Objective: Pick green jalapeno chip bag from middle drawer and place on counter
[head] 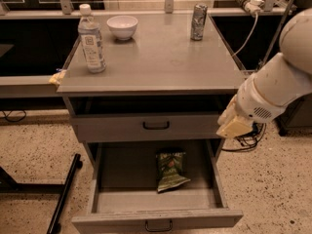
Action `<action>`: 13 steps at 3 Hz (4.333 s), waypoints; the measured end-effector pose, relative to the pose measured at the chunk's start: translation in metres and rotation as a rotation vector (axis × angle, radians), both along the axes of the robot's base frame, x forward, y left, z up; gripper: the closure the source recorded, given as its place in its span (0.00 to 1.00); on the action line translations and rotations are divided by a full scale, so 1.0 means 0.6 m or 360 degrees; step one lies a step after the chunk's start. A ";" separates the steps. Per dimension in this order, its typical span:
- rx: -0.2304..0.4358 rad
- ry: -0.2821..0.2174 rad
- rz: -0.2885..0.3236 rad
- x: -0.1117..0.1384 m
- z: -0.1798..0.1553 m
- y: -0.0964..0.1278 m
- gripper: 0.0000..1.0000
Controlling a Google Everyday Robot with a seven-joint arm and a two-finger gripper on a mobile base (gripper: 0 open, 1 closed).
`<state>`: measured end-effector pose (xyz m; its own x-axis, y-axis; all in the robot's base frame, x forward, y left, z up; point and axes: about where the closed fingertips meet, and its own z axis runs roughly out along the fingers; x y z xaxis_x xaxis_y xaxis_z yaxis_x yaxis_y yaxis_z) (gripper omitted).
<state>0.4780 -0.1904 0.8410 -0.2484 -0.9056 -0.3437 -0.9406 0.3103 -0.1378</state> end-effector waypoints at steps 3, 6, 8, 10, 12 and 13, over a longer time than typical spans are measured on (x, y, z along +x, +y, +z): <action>0.0109 0.0108 -0.0029 0.035 -0.116 0.022 1.00; 0.0532 0.0135 -0.0115 0.049 -0.427 0.129 1.00; 0.0583 0.0076 -0.0176 0.057 -0.517 0.143 1.00; 0.0695 -0.0225 -0.0263 0.109 -0.561 0.169 0.82; 0.0782 -0.0378 -0.0335 0.173 -0.595 0.192 0.39; 0.0821 -0.0384 -0.0384 0.194 -0.620 0.193 0.36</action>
Offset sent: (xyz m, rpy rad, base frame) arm 0.0140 0.0097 -0.0464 0.0474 0.0456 -0.0112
